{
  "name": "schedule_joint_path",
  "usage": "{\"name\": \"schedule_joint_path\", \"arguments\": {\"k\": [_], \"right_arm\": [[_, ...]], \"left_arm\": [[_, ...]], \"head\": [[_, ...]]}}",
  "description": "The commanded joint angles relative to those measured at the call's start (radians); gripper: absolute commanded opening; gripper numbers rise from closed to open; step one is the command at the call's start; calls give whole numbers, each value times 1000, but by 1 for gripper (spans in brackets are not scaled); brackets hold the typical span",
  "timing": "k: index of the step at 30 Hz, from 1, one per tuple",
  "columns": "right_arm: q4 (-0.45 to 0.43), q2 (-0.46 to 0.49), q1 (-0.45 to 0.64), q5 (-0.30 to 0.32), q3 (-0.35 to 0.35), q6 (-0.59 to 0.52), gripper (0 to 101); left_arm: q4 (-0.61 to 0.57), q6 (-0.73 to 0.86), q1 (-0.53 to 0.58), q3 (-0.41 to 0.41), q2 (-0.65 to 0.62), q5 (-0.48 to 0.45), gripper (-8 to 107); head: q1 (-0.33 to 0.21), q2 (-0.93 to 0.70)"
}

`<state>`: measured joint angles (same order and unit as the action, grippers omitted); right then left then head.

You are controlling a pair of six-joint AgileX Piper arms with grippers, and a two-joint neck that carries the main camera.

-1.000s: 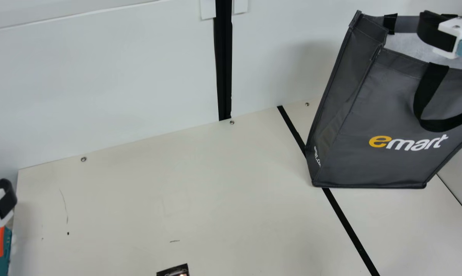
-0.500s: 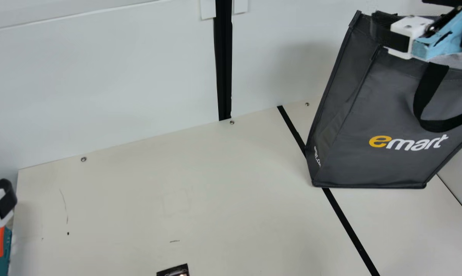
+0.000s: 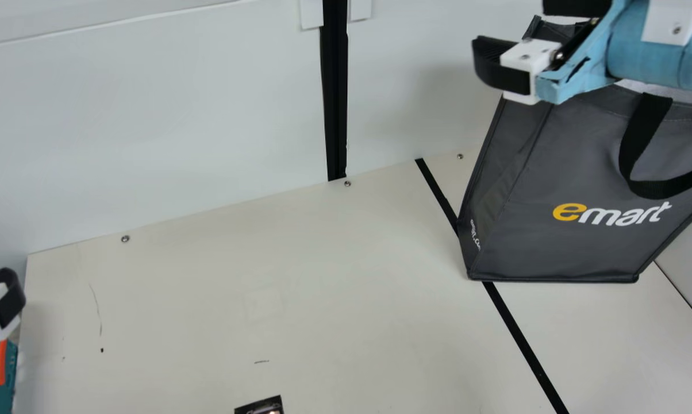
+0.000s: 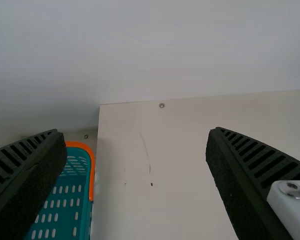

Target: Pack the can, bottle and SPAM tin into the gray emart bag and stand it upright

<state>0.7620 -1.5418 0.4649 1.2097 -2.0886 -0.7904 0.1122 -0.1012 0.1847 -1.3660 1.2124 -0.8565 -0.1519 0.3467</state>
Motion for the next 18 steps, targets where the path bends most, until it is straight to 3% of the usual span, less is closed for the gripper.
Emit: {"name": "schedule_joint_path", "arguments": {"k": [1,18], "right_arm": [[-27,6,-55,-24,23,7,95],[-293,105,-352,-308,318,70,95]], "left_arm": [[0,0,0,0,0,0,90],[0,0,0,0,0,0,90]], "head": [[-23,2],[-23,2]]}}
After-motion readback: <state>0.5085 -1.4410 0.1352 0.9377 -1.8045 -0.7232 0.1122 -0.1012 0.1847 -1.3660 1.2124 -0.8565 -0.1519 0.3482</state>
